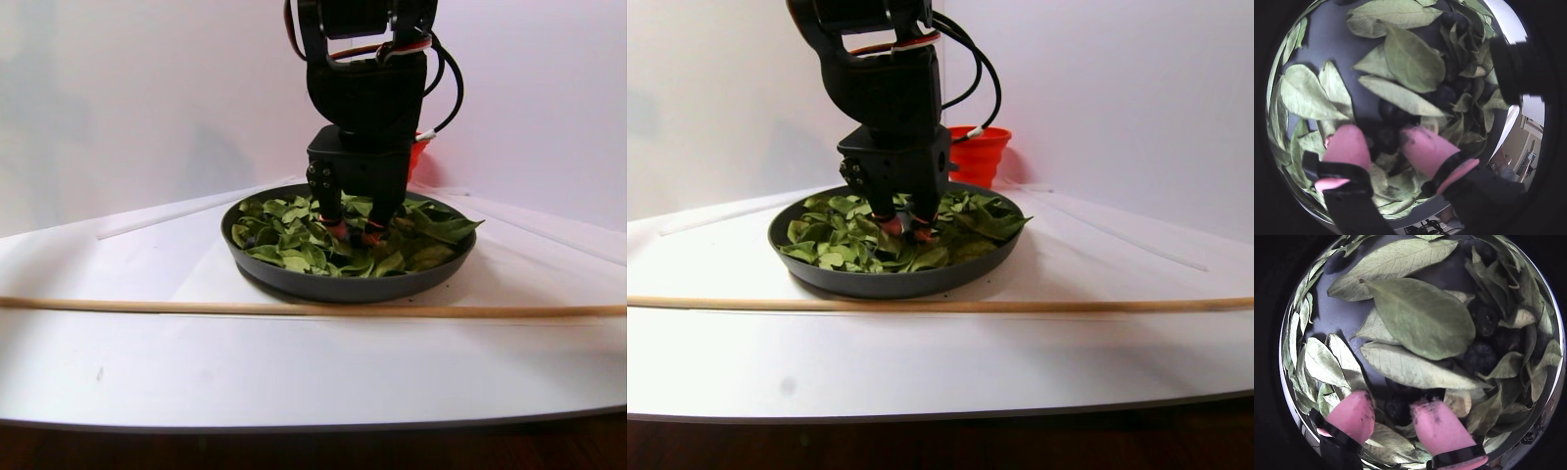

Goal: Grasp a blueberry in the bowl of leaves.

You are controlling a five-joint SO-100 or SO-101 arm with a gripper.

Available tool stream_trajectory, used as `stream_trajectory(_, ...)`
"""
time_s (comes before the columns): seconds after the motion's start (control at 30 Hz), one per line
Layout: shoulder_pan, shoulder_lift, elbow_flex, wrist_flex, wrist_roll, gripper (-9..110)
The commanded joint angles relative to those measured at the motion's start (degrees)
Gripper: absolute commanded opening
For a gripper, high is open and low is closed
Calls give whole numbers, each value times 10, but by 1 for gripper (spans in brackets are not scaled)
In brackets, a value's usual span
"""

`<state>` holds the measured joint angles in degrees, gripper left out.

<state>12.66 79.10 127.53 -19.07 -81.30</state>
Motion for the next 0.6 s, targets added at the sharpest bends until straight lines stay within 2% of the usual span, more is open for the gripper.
stream_trajectory(0.0, 9, -2, -15, -7, 4, 14)
stream_trajectory(0.57, 18, -25, -23, -7, -2, 11)
